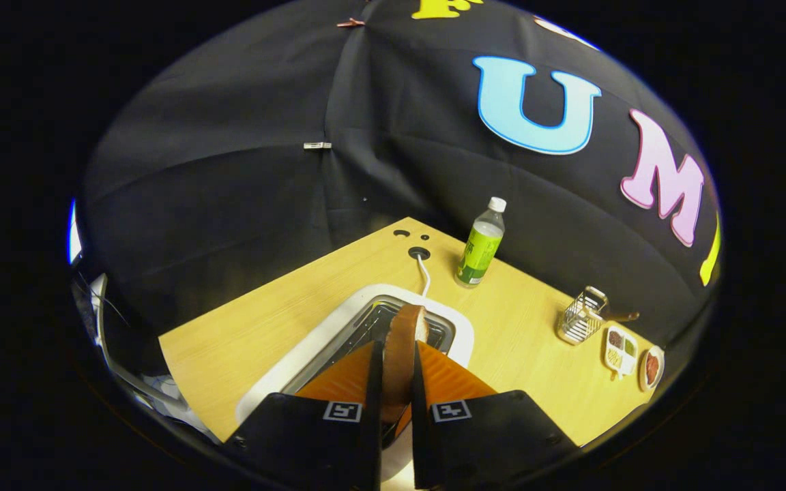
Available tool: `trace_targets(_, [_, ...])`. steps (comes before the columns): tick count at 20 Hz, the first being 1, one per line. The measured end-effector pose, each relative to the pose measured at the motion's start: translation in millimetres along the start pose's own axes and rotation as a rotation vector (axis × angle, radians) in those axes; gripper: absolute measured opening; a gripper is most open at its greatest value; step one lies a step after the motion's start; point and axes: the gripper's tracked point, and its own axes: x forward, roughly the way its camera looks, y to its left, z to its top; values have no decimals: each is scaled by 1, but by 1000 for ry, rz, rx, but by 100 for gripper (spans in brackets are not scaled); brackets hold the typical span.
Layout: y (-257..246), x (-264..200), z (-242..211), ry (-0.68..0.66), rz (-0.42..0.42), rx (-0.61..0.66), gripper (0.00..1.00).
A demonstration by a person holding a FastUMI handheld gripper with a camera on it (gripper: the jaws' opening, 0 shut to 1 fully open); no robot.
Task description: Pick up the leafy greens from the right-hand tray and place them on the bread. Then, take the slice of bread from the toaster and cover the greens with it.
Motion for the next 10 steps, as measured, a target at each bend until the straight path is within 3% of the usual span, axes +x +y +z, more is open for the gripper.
trace_targets(4, [-1,-3,3,19,34,34,16])
trace_targets(10, [-11,-26,24,-11,65,90,16])
